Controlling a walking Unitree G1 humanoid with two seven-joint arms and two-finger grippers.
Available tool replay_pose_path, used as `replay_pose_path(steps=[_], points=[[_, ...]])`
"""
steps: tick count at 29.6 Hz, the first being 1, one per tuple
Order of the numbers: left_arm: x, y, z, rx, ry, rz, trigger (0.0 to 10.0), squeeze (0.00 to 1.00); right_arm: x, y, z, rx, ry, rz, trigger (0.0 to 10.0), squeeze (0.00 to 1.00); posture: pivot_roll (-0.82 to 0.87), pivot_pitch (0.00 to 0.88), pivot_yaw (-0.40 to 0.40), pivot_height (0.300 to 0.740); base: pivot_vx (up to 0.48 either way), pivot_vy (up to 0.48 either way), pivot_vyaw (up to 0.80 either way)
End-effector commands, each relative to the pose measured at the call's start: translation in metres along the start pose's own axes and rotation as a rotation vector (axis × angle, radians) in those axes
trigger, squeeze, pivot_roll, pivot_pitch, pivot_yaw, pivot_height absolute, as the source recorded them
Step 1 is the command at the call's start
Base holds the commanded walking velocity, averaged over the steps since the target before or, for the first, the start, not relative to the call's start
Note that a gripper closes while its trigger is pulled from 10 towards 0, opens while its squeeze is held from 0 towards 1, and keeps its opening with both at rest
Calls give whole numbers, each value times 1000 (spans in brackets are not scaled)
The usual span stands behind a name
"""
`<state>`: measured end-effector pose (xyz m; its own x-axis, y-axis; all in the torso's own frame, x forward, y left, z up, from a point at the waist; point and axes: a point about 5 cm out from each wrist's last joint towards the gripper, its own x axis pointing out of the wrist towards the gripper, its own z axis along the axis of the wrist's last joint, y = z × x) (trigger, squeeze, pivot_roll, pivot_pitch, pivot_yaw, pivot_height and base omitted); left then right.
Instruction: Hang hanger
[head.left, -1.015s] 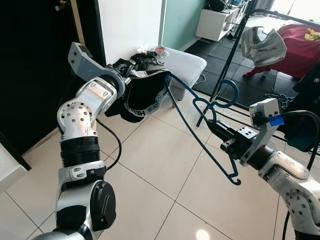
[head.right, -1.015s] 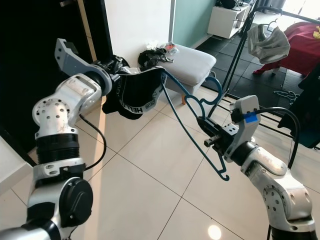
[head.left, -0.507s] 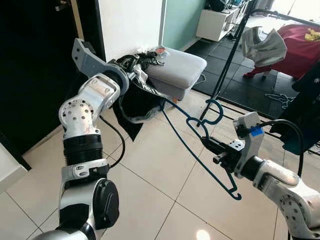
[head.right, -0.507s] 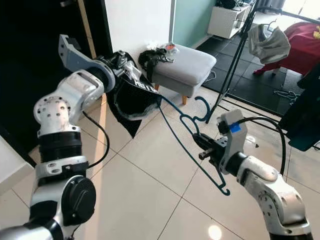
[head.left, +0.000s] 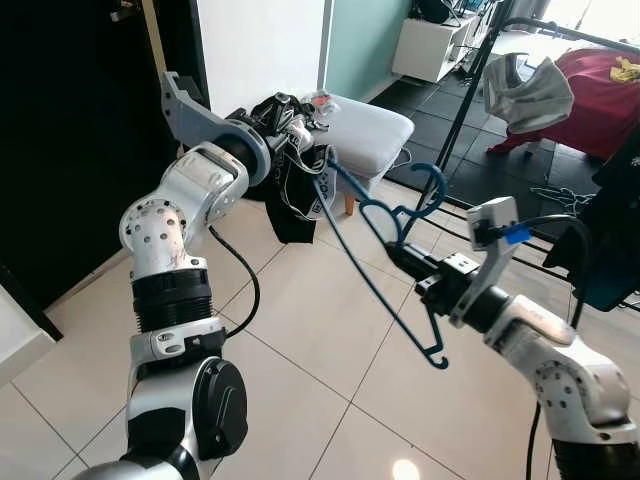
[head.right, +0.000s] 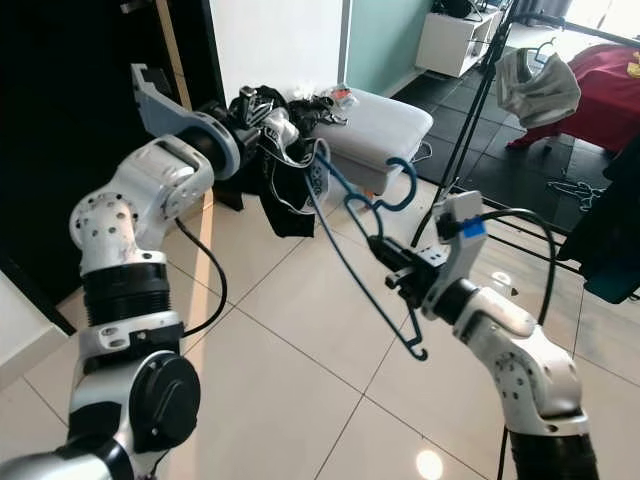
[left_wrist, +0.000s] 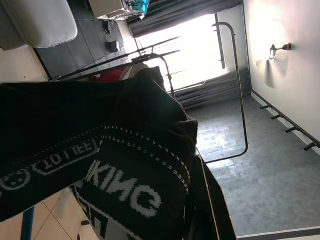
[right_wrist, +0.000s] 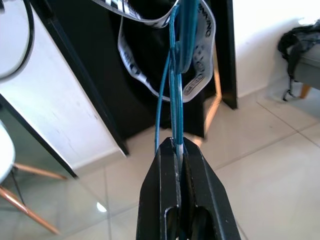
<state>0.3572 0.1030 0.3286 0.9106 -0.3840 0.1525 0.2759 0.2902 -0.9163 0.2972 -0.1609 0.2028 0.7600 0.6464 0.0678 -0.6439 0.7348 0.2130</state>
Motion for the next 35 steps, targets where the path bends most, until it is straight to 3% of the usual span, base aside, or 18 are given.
replay_pose_path(steps=[1,15,16,18,20,21,24,35], points=[[0,-1,-6,-9,15,-21,10000,0,6,-2,2,11,-34,2,10000,0,5,97,-39,740,0,0,0],[-2,-9,1,-37,-18,-75,10000,0,15,-8,-9,93,-36,-77,10000,0,11,95,-42,740,0,0,0],[-3,-10,1,-38,-5,-101,10000,0,16,-8,-5,149,-104,-76,10000,0,13,90,-41,740,0,0,0],[-3,-10,1,-38,-5,-101,10000,0,16,-8,-5,149,-104,-76,10000,0,13,90,-41,740,0,0,0],[-10,-7,-3,-24,30,-155,10000,0,16,-7,15,286,-317,-22,10000,0,24,85,-41,740,0,0,0],[-10,-7,-3,-24,30,-155,10000,0,16,-7,15,286,-317,-22,10000,0,24,85,-41,740,0,0,0],[-19,4,-9,-26,56,-200,10000,0,14,-8,36,383,-499,31,10000,0,31,80,-44,740,0,0,0],[-24,27,-24,16,97,-177,10000,0,13,-4,51,425,-593,104,10000,0,28,73,-42,740,0,0,0]])
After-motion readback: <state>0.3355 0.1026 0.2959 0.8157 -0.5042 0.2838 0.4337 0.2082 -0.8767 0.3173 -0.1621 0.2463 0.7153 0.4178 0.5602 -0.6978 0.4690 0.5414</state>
